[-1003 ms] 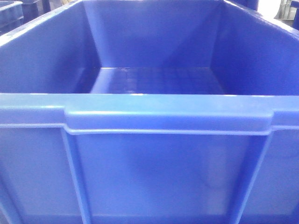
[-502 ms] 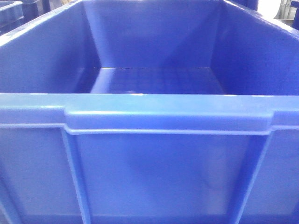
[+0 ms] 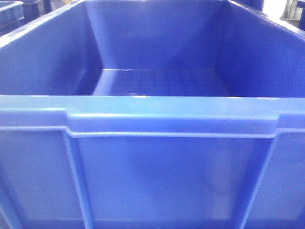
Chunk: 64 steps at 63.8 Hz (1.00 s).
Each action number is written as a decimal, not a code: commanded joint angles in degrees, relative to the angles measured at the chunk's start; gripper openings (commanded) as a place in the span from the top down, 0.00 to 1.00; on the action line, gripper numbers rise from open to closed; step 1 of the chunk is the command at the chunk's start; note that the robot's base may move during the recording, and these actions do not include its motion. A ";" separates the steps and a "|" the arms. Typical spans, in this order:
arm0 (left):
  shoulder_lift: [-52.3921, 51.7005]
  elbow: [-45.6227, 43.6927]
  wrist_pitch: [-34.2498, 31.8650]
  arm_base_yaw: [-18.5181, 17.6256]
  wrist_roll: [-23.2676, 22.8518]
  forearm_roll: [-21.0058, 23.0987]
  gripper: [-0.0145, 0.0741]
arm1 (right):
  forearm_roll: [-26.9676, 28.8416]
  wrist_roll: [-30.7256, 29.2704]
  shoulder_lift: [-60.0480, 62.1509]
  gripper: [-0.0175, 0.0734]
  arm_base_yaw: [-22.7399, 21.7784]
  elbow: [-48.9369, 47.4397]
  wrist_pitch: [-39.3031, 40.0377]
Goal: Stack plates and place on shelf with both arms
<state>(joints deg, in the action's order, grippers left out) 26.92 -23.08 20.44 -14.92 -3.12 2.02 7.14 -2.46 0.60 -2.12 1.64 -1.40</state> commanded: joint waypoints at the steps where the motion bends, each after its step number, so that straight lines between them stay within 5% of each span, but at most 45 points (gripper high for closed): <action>1: -0.62 -1.25 -4.99 0.34 -0.50 0.40 0.74 | -0.57 -0.16 1.22 0.75 -0.42 -0.90 5.55; 32: -22.59 14.23 -15.11 10.34 2.06 0.81 0.74 | -0.57 -0.16 1.22 0.75 -0.42 -0.90 5.55; 43: -28.46 19.87 -16.41 11.01 2.06 0.81 0.74 | -0.57 -0.16 1.22 0.75 -0.42 -0.90 5.55; 53: -28.29 25.14 -25.61 11.01 2.06 0.81 0.74 | -0.57 -0.16 1.23 0.75 -0.42 -0.90 5.50; 64: -28.29 24.91 -25.60 11.01 2.06 0.67 0.74 | -0.57 -0.16 1.23 0.75 -0.42 -0.90 5.50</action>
<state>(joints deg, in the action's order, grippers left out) -0.32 0.41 0.00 -4.04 -0.98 2.24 7.14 -2.46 0.60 -2.12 1.64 -1.06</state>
